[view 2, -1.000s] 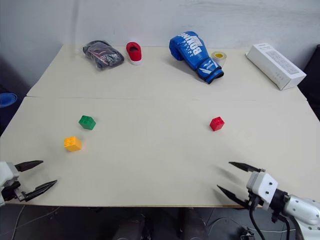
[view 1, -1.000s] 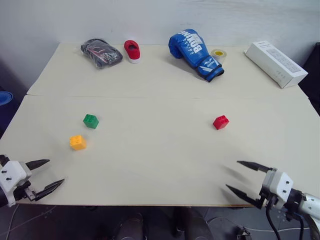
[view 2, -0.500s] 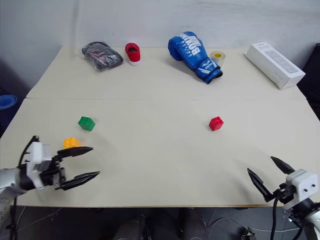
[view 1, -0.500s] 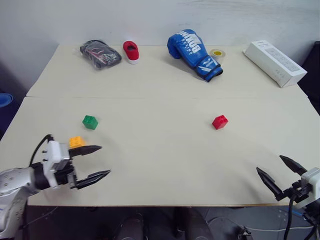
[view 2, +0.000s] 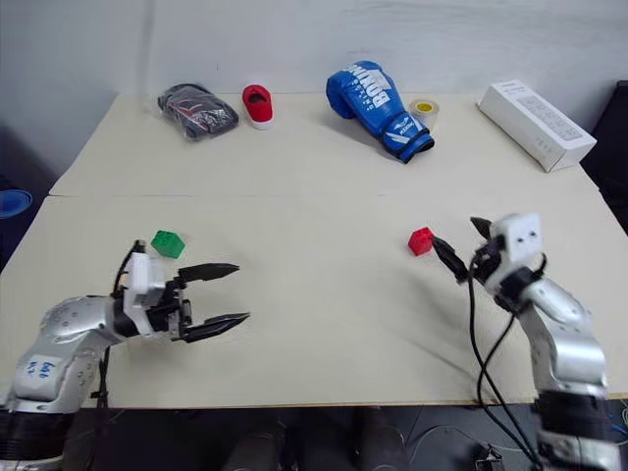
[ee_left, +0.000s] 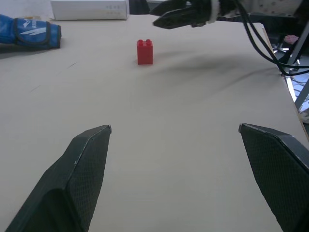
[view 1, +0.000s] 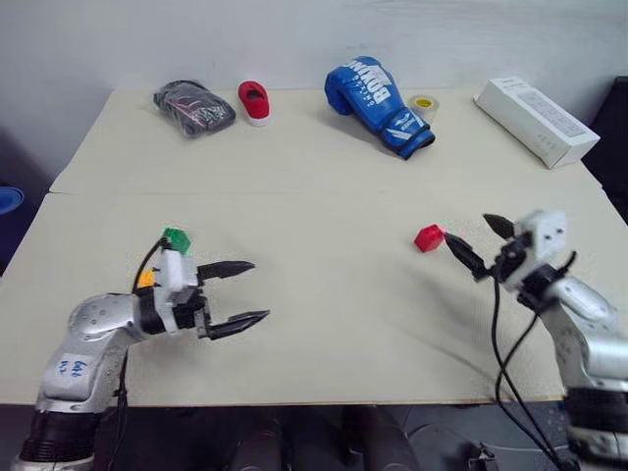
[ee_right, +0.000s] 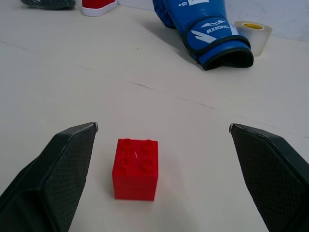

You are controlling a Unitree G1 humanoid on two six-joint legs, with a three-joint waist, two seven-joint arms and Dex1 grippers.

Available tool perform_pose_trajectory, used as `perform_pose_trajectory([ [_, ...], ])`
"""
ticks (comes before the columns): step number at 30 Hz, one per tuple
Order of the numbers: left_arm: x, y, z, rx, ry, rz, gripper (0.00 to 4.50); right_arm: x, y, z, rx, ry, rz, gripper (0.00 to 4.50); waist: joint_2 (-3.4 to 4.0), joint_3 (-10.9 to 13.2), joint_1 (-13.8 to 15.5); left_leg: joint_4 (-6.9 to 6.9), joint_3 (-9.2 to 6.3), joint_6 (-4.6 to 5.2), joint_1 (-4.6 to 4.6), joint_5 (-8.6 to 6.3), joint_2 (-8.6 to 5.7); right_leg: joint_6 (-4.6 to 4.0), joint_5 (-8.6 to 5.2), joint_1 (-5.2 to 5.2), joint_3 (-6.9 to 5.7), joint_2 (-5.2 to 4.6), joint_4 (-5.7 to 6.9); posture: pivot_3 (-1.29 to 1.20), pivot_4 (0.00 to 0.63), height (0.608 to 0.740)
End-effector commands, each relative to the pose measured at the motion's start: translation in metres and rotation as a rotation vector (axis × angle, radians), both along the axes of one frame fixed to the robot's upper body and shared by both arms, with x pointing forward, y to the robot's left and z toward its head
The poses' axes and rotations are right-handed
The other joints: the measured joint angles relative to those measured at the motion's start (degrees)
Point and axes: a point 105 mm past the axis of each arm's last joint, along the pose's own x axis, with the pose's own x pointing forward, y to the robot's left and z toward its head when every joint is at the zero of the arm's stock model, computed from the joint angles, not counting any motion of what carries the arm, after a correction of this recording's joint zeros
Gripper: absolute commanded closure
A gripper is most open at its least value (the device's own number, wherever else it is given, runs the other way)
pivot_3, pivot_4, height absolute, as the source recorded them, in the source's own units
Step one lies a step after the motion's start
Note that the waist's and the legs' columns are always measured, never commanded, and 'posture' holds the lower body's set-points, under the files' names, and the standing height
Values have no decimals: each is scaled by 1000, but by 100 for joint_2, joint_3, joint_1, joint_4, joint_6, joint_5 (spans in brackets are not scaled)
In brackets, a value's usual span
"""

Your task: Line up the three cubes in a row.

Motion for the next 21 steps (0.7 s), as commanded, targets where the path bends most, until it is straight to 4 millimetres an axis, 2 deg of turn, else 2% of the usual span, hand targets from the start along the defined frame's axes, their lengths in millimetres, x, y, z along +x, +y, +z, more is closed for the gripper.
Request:
perform_pose_trajectory([
  [1,0,-7,0,19,-35,-24,31,13,8,-6,-61,21,24,0,0,0,3,0,0,1,0,0,0,1,1,0,-1,1,-2,0,150,740],
  [4,1,-4,-4,3,-29,4,31,23,21,-12,-41,56,44,0,0,0,-4,1,2,3,0,1,0,3,1,1,0,1,-2,0,150,740],
  [6,1,-2,-8,11,-26,9,31,27,20,-13,-48,51,28,0,0,0,-14,1,1,2,1,2,1,3,2,0,0,1,0,0,150,740],
  [9,0,-1,-9,18,-30,14,0,34,14,-14,-27,51,-18,591,0,0,-40,1,1,2,0,3,1,3,2,1,-1,0,0,0,150,740],
  [11,1,0,-9,19,-36,20,0,33,15,-17,-18,68,-2,1245,0,0,-39,1,0,4,-1,3,1,4,2,1,-1,-1,-2,0,150,740],
  [13,2,1,-8,20,-42,26,0,30,19,-12,16,60,47,1976,0,0,-51,1,-2,4,-1,3,1,4,2,1,-2,-1,-2,0,150,740],
  [15,3,3,-7,22,-47,31,0,22,31,2,37,34,179,2697,0,0,-66,1,-2,4,-2,3,2,5,2,1,-2,-1,-2,0,150,740],
  [16,3,3,-6,24,-48,32,0,11,42,7,-5,24,308,2978,0,0,-68,0,-2,4,-1,3,2,5,2,1,-2,-1,-2,0,150,740],
  [19,3,6,-6,33,-48,32,0,-22,68,15,-146,-13,651,2978,3,2,-67,-1,-4,4,-3,2,3,5,2,0,-4,0,-4,0,150,740],
  [21,3,7,-7,37,-48,29,0,-41,80,8,-258,3,825,2978,3,2,-66,0,-7,5,-1,2,5,5,3,4,-8,0,-8,0,150,740],
])
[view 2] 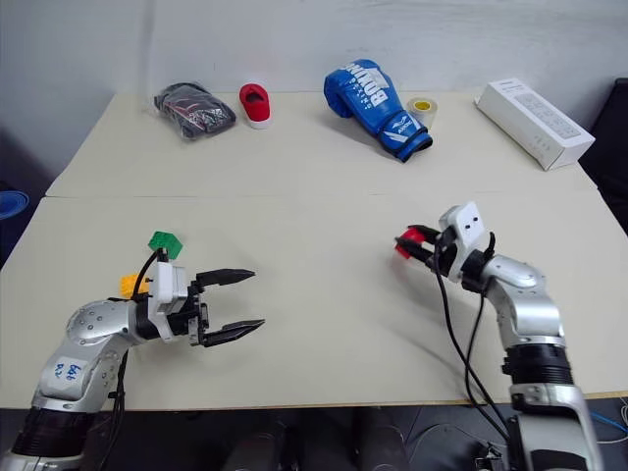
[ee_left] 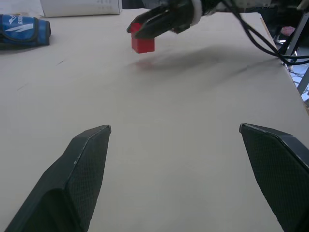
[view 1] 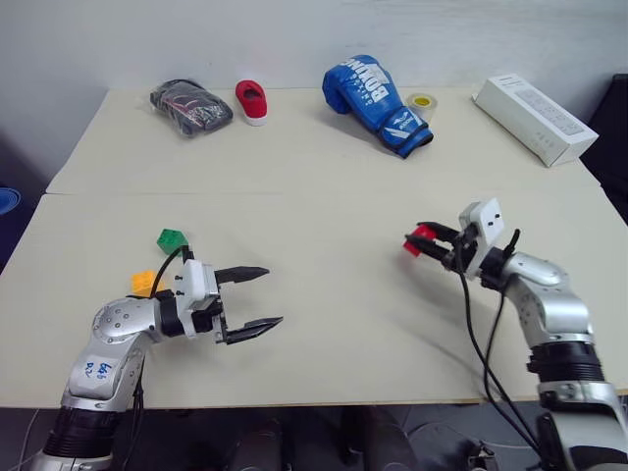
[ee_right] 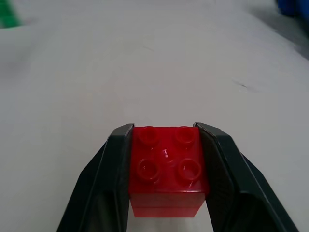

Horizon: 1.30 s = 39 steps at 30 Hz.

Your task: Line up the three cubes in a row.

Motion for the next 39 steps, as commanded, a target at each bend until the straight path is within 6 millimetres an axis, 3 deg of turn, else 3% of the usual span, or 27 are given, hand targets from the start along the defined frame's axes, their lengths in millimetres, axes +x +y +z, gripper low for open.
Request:
perform_pose_trajectory([
  [1,0,5,6,12,-36,3,0,-33,22,-1,-147,-44,315,2978,0,0,0,0,0,0,2,-1,0,0,0,2,0,0,0,0,150,740],
  [6,-1,4,7,14,-32,-9,0,-54,35,-24,-291,-38,553,2978,-1,0,1,0,0,-1,2,-1,-1,0,0,1,-2,-1,0,0,150,740],
  [9,-3,1,7,20,-27,-23,0,-47,39,-40,-292,-41,581,2978,-8,-2,0,1,0,-2,4,-1,-2,0,0,3,-2,-3,0,0,150,740],
  [17,-3,14,11,50,-11,-8,0,-35,46,-50,-216,-15,553,2978,-5,-1,-3,3,-4,-3,2,0,-2,0,0,2,-4,-5,1,0,150,740],
  [19,-4,15,12,54,-8,-12,0,-32,46,-49,-199,-14,527,2276,-5,-1,-8,3,-5,-3,2,0,-1,0,0,2,-4,-5,1,0,150,740],
  [20,-5,16,12,59,2,-19,0,-33,45,-48,-210,-23,534,2130,-5,-1,-7,3,-6,-3,2,-1,-1,0,0,2,-5,-5,1,0,150,740],
  [26,-16,35,20,94,18,18,0,-44,33,-1,-119,-150,468,104,-2,1,-6,3,-10,-7,0,-3,0,0,0,0,-5,-6,-2,0,150,740],
  [29,-17,59,37,16,19,170,0,-52,16,8,-108,-166,383,21,-2,1,6,2,-15,-8,-1,-5,2,0,0,1,-7,-7,-6,0,150,740],
  [31,-26,91,36,39,23,311,0,-58,-1,4,-104,-178,298,21,-3,1,5,2,-18,-9,-2,-6,2,-1,0,3,-9,-10,-9,0,150,740],
  [32,-33,115,34,31,26,416,0,-68,-6,8,-12,-204,296,21,-3,1,6,1,-19,-10,-1,-8,3,-1,0,4,-10,-10,-10,0,150,740],
  [34,-44,146,32,9,27,553,0,-83,-10,14,108,-239,294,21,-2,1,-9,-9,-19,-10,0,-9,3,-2,-1,4,-12,-8,-17,0,150,740],
  [37,-62,199,27,-41,16,798,0,-88,-13,6,153,-232,174,21,-2,2,-12,-11,-11,-10,8,-11,4,-4,-2,3,-7,-7,-27,0,150,740],
  [39,-74,223,21,-53,16,911,0,-91,-15,2,186,-227,128,21,-2,1,0,-11,-11,-8,9,-19,3,-4,-2,3,-5,-11,-25,0,150,740],
])
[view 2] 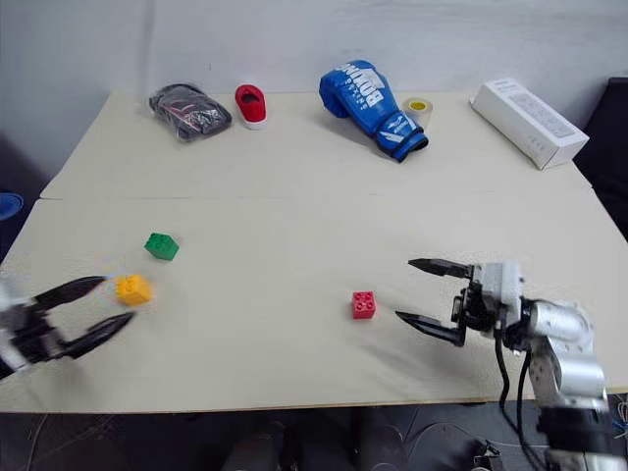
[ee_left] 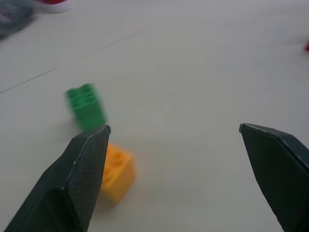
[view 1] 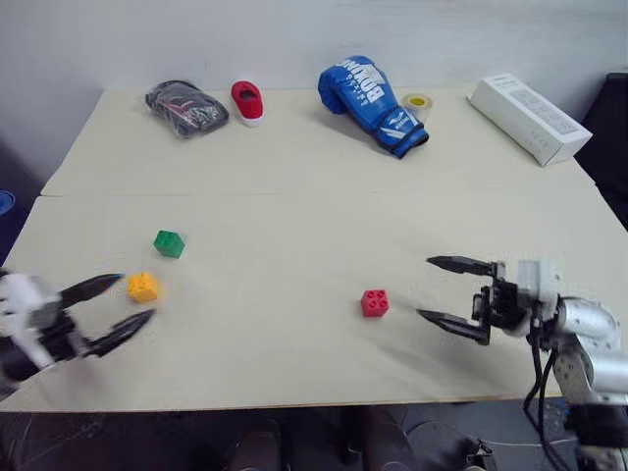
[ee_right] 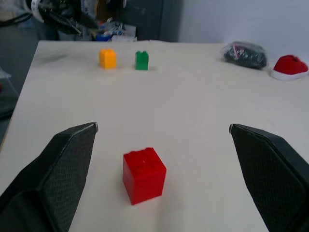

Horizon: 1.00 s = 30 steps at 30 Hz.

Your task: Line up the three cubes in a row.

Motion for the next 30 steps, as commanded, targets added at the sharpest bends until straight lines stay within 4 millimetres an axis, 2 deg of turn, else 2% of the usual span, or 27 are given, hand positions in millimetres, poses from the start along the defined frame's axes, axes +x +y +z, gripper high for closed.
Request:
perform_pose_trajectory([
  [1,-21,43,-2,-12,-41,207,0,-6,-5,9,62,-48,-74,21,-1,-1,8,0,0,-1,4,-5,0,0,0,2,2,-1,1,0,150,740],
  [3,-26,53,-9,-43,-25,259,0,-9,-6,3,57,-48,-92,21,-6,-4,46,0,-2,-1,2,-10,0,-1,-1,0,2,-3,-2,0,150,740],
  [6,-10,50,-7,-52,-20,284,0,-10,-5,5,36,-109,-101,21,-9,-5,128,0,-2,1,-1,-13,-2,-1,-1,-1,2,-6,-6,0,150,740],
  [10,27,28,22,-172,-83,244,0,-8,-4,9,57,-155,-126,21,-24,-14,209,1,-4,-23,0,-24,-6,-1,0,1,2,-12,-2,0,150,740],
  [13,58,-1,42,-228,-71,166,0,-4,-5,8,68,-166,-146,21,-24,-14,233,1,-5,-24,1,-21,-6,0,0,2,2,-11,1,0,150,740],
  [18,104,-35,30,-157,129,193,0,4,-7,0,75,-157,-140,21,-21,-14,135,1,1,-1,1,-6,-7,2,1,3,3,-2,22,0,150,740],
  [22,136,-56,38,-202,154,273,0,5,-7,-4,81,-148,-123,21,-24,-12,121,2,6,-1,-2,2,-7,4,3,0,4,7,25,0,150,740],
  [26,146,-71,24,-117,248,286,0,5,-5,-8,79,-142,-116,21,-24,-12,113,2,14,-5,1,8,-5,4,3,-1,9,14,26,0,150,740],
  [30,152,-68,14,-85,280,323,0,2,-3,-9,77,-147,-116,21,-25,-12,135,2,14,-5,1,11,-4,4,3,-2,11,14,27,0,150,740],
])
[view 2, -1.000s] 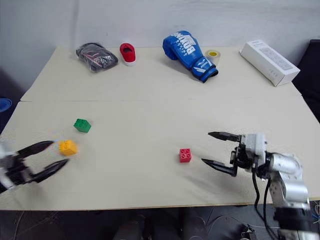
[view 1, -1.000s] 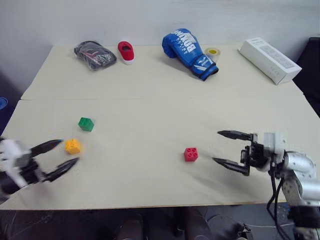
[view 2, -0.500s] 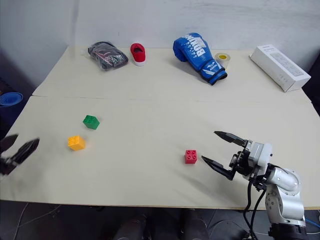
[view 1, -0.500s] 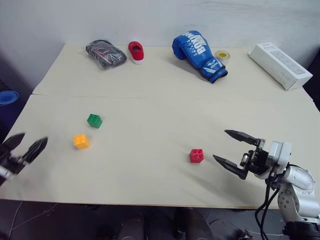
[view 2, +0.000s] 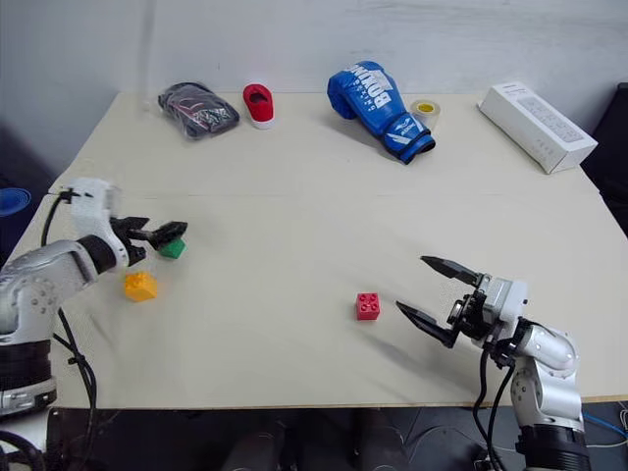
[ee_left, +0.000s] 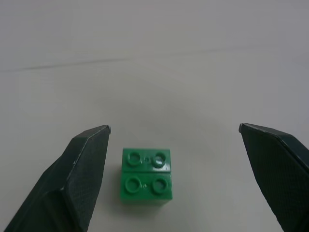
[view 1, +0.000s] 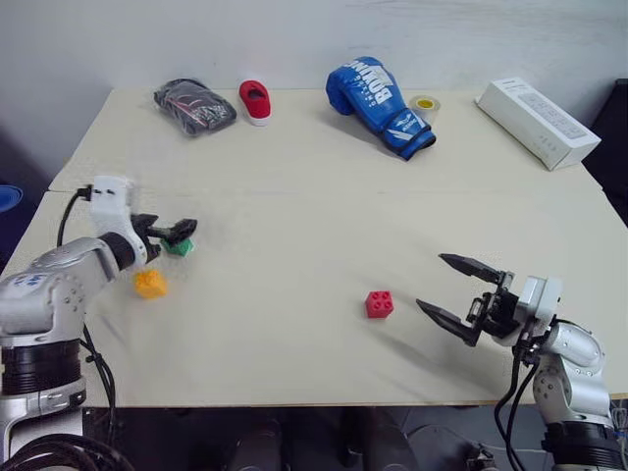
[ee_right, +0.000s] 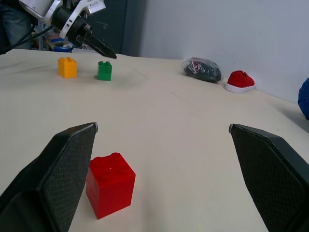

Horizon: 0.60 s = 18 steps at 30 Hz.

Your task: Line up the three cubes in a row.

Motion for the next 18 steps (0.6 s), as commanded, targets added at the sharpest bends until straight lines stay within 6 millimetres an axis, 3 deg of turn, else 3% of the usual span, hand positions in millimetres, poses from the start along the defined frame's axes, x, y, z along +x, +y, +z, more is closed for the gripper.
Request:
perform_pose_trajectory([
  [1,5,7,2,37,-6,34,0,-5,4,7,6,-46,0,21,0,0,13,0,0,0,0,0,0,0,0,0,-1,0,0,0,150,740],
  [10,19,-1,-7,6,-6,9,0,-11,11,25,21,-84,-12,21,-1,0,34,6,-2,1,-2,1,-3,0,0,0,-2,-7,2,0,150,740],
  [18,22,3,-11,73,12,6,2535,-11,17,34,25,-85,-16,0,-1,0,24,6,-2,-1,-2,2,-2,0,0,-1,-3,-4,4,0,150,740],
])
